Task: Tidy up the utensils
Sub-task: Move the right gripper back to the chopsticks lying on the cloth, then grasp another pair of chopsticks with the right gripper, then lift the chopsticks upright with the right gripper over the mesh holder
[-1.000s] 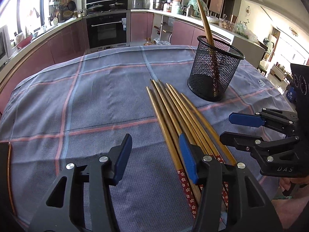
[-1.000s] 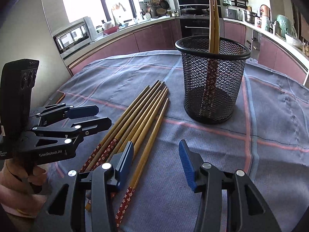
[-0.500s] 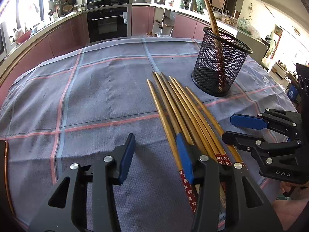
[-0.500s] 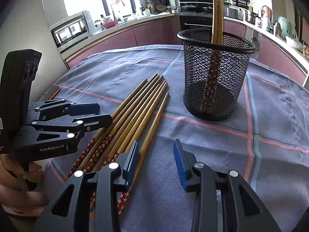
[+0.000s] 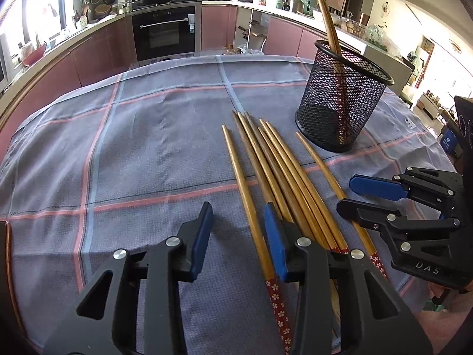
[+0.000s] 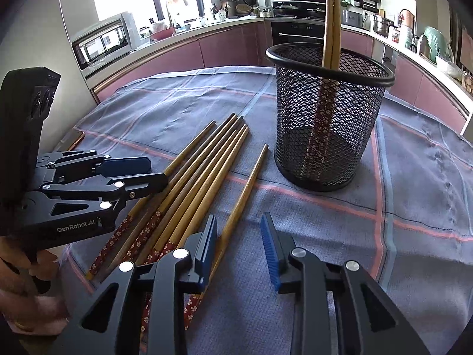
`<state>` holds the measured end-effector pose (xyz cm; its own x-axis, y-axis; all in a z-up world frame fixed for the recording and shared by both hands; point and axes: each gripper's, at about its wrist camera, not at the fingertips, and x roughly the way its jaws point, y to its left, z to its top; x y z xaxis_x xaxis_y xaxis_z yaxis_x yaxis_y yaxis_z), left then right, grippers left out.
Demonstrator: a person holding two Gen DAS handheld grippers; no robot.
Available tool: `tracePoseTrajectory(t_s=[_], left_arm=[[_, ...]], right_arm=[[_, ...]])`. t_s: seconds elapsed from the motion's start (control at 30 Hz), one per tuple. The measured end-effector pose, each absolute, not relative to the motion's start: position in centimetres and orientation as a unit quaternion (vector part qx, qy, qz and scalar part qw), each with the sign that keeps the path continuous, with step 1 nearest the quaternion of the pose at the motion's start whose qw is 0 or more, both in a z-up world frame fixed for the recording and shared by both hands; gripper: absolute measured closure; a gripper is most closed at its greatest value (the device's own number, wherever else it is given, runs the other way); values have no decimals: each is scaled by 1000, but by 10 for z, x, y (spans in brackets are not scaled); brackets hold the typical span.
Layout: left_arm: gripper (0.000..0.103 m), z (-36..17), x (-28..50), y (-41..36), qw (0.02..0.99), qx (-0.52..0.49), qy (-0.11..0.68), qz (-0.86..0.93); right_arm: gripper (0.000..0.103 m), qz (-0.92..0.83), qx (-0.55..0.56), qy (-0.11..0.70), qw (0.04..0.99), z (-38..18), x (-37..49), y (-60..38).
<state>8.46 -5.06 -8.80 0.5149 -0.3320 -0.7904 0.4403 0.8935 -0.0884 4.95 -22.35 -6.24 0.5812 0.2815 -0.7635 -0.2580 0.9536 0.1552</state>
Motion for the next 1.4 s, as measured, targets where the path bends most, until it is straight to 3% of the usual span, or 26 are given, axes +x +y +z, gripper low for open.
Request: tracePoseTrajectory(t_s=[0.1,0.3,0.37,0.57,0.87,1.4], left_arm=[[71,-88,90,-52,868,58,441,-220],[92,-89,92,-53,865,42,447,-225],[93,-90,92,-52,865,35,447,-224],[95,-89,89,-48,864,12,449,-227],[96,-78,72,-43,866,13,434,-249],[94,-91,77,-45,846,30,460,-270]], right_arm=[[74,150,11,432,889,-62,52,-223],[86,152,33,436,886,-62,54,-230],[93,153,41,438,885,-62,54,-233],[97,156,54,435,885,-60,52,-236],[97,189,51,408,892,-42,44,-233],[95,187,24,445,875,-60,54,-221]])
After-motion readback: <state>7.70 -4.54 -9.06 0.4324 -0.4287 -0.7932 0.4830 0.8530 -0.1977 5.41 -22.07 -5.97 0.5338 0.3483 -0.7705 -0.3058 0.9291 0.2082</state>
